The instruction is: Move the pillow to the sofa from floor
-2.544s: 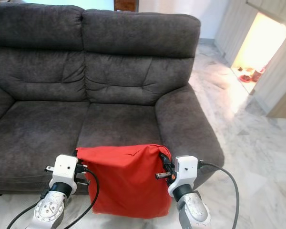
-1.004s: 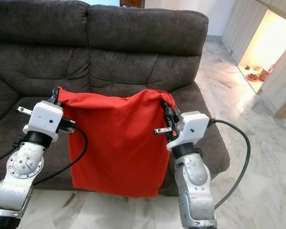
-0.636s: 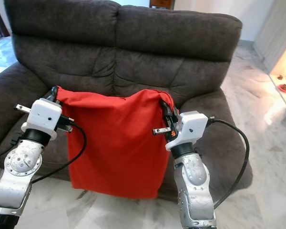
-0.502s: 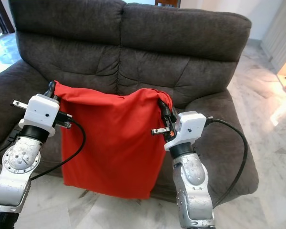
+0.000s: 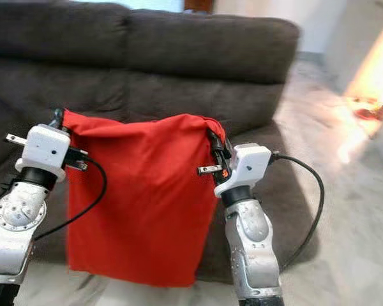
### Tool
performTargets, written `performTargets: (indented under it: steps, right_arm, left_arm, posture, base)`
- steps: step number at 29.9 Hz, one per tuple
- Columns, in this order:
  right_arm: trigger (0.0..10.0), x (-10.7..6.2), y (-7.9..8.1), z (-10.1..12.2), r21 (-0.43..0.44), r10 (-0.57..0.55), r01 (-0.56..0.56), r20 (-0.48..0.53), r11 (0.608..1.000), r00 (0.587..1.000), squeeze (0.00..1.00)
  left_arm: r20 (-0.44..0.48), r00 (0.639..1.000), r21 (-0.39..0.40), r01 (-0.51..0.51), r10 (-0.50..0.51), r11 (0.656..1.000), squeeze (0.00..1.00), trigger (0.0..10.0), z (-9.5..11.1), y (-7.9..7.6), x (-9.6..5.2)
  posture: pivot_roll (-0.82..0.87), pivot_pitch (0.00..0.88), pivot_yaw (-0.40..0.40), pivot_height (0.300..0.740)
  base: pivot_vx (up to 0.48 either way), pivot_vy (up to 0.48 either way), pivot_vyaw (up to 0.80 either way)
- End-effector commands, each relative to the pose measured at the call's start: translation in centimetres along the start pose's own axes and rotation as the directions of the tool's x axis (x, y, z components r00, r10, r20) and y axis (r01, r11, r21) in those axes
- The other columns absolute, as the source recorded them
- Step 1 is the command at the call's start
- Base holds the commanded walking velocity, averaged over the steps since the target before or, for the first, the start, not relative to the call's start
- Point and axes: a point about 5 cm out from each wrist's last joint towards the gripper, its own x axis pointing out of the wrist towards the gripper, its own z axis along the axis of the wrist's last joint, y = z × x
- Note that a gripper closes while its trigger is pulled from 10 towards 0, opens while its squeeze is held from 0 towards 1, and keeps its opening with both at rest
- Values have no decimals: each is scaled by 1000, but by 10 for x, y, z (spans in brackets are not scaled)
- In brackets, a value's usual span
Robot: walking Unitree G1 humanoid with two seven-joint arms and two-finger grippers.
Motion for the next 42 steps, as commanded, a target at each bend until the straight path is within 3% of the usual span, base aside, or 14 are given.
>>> performTargets:
  steps: [1, 7, 13, 18, 32, 39, 42]
  right_arm:
    - [10000, 9, 11, 24, -4, 39, -39, 129, 999, 991, 0]
    - [10000, 13, 18, 33, -4, 70, -70, 167, 998, 984, 0]
    - [10000, 17, 38, 48, -33, 213, -211, 214, 977, 953, 0]
    - [10000, 17, 34, 43, 7, 172, -177, 195, 984, 966, 0]
    - [10000, 21, 22, 41, -2, 99, -100, 178, 995, 979, 0]
    - [10000, 23, 44, 49, 16, 212, -220, 208, 975, 955, 0]
    - [10000, 23, 45, 44, 26, 212, -221, 193, 975, 958, 0]
  left_arm:
    - [80, 997, 14, -25, 23, 1000, 0, 10000, 16, 11, 4]
    - [95, 995, 23, -31, 28, 999, 0, 10000, 20, 15, 6]
    - [124, 991, 31, -50, 46, 998, 0, 10000, 27, 22, 11]
    - [111, 993, 26, -41, 38, 999, 0, 10000, 25, 19, 10]
    - [103, 994, 18, -29, 27, 999, 0, 10000, 25, 18, 10]
    - [104, 994, 23, -35, 33, 999, 0, 10000, 26, 19, 11]
    - [45, 999, -5, 23, -23, 1000, 0, 10000, 17, 12, 10]
  posture:
    - [161, 111, -44, 740]
    - [164, 110, -42, 740]
    - [165, 110, -44, 740]
    - [166, 109, -43, 740]
    - [166, 110, -42, 740]
    - [167, 112, -42, 740]
    - [169, 112, -42, 740]
  base:
    - [296, 0, 0]
    - [298, 0, 0]
    - [297, 0, 397]
    - [298, 0, 556]
    - [299, 0, 0]
    - [296, 0, 0]
    - [82, 0, 0]
